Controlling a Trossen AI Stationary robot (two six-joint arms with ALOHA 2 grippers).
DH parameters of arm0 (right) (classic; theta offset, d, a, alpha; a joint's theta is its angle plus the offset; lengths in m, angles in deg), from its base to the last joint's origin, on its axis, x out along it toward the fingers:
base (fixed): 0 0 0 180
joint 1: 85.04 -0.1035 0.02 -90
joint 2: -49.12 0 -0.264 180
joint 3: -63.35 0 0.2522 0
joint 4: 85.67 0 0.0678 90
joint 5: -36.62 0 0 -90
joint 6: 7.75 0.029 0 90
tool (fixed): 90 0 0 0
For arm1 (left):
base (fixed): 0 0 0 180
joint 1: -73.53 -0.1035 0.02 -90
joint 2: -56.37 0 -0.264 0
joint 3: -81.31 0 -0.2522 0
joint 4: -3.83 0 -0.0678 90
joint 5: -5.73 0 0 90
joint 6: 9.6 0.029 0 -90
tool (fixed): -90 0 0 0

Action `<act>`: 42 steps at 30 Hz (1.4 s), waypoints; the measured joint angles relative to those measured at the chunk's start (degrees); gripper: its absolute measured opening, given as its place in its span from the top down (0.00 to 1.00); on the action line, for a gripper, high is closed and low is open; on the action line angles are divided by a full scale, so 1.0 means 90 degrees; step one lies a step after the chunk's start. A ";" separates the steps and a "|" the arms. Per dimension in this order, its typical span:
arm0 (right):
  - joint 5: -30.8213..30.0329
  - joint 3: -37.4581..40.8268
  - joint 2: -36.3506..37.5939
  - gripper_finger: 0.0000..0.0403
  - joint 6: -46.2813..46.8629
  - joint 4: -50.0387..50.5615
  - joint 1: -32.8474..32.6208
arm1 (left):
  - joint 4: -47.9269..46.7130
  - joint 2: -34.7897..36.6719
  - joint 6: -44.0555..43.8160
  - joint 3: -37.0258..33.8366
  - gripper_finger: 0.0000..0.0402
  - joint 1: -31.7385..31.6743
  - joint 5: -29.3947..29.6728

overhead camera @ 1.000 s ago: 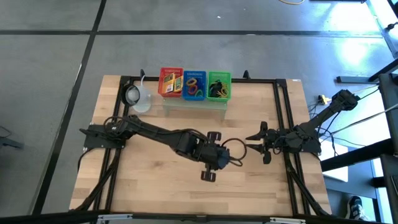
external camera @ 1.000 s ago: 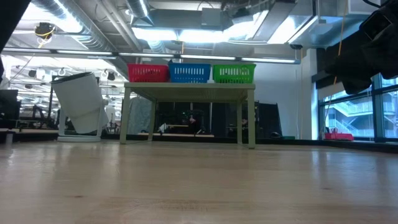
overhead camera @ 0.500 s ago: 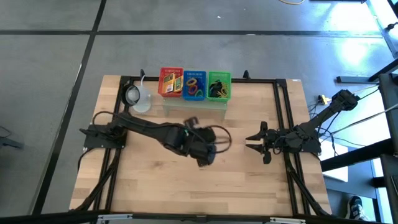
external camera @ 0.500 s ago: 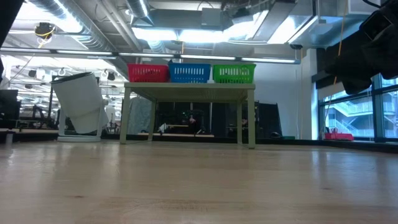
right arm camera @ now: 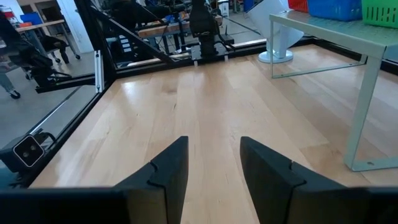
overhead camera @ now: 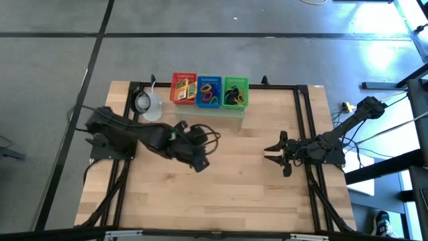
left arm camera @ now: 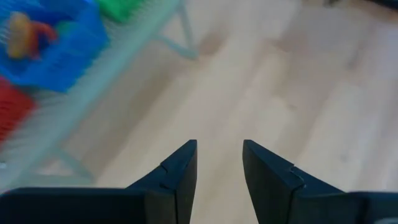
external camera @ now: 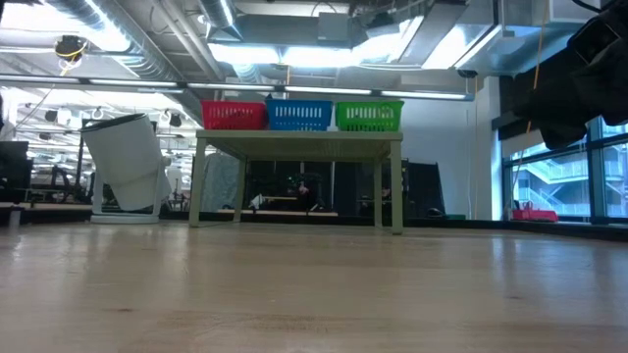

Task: Pick & Place Office Desk Supplies
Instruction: Return to Home Position

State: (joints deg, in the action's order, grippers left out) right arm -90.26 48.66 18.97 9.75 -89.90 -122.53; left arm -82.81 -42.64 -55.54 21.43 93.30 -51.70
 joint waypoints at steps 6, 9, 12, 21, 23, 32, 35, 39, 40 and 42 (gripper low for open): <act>0.0036 0.0000 0.0000 0.64 -0.0002 0.0002 0.0000 | 0.3210 0.1803 0.1416 -0.3233 0.69 -0.0074 -0.1659; 0.0036 0.0000 0.0000 0.64 0.0000 0.0002 0.0000 | 0.4333 0.2545 0.1926 -0.4257 0.69 -0.0293 -0.3074; 0.0035 0.0000 0.0000 0.64 0.0000 0.0002 0.0001 | 0.5051 0.3139 0.2817 -0.5057 0.69 -0.0453 -0.3683; 0.0038 0.0000 0.0000 0.64 0.0000 0.0002 0.0001 | 0.6430 0.4567 0.4748 -0.6933 0.69 -0.0717 -0.4495; 0.0038 0.0000 0.0000 0.64 0.0000 0.0002 0.0001 | 0.6715 0.4844 0.4999 -0.7316 0.69 -0.0761 -0.4581; 0.0038 0.0000 0.0000 0.64 0.0000 0.0003 0.0000 | 0.8104 0.6096 0.6448 -0.9040 0.69 -0.0840 -0.4509; 0.0037 0.0000 0.0000 0.64 -0.0002 0.0005 0.0001 | 0.8370 0.6550 0.7127 -0.9549 0.69 -0.0840 -0.4440; 0.0038 0.0000 0.0000 0.64 -0.0002 0.0005 0.0002 | 0.8565 0.7235 0.7662 -1.0130 0.70 -0.0840 -0.4412; 0.0038 0.0000 0.0000 0.64 0.0000 0.0005 0.0000 | 0.8625 0.7397 0.7738 -1.0256 0.70 -0.0840 -0.4412; 0.0038 0.0000 0.0000 0.64 -0.0001 0.0003 0.0000 | 0.8687 0.7723 0.7886 -1.0508 0.70 -0.0840 -0.4412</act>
State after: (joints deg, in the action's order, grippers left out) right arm -89.91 48.66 18.97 9.74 -89.87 -122.53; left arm -4.63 26.87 15.43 -73.14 85.73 -91.40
